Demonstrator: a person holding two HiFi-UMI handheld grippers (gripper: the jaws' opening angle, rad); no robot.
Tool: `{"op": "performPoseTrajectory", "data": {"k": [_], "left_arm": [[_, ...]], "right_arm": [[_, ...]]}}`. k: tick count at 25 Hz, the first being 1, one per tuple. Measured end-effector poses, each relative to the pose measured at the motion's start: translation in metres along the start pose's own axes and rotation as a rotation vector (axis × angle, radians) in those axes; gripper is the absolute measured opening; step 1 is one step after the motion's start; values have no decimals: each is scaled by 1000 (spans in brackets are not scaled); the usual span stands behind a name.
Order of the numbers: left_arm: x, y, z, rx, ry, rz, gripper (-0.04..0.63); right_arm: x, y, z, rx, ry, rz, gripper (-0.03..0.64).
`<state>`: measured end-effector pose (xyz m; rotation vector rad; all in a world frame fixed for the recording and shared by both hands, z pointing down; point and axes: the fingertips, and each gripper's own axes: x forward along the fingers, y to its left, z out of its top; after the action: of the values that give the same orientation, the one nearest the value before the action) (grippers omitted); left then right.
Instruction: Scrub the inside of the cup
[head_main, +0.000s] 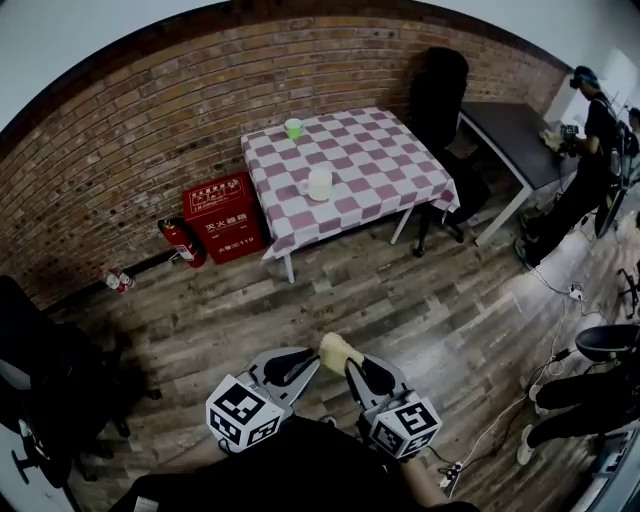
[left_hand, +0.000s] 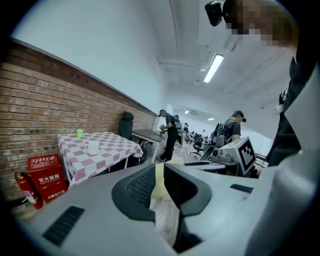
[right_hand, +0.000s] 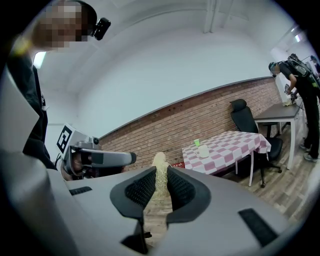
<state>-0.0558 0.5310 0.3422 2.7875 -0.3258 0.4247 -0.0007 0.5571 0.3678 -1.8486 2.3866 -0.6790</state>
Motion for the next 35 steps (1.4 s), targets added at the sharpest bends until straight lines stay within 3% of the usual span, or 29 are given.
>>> {"op": "performPoseTrajectory", "data": {"k": [7,16,24,30,35], "left_arm": [[34,82,51,24,-40,-132,61],[42,220,76,19,-47,-201,61],[54,303,79,-45,-62,-165,61],[82,322,79,-81,-34,-144,61],[105,341,98,-63,-41,-44,61]], "right_arm": [[79,-38,39,5,16,-125,71],[194,-44,54,9,105,-230,72],[250,-58,60,-35,207,-273,71],[276,-86,61,10,213,-225,72],[306,-124,82,22,175,-137,72]]}}
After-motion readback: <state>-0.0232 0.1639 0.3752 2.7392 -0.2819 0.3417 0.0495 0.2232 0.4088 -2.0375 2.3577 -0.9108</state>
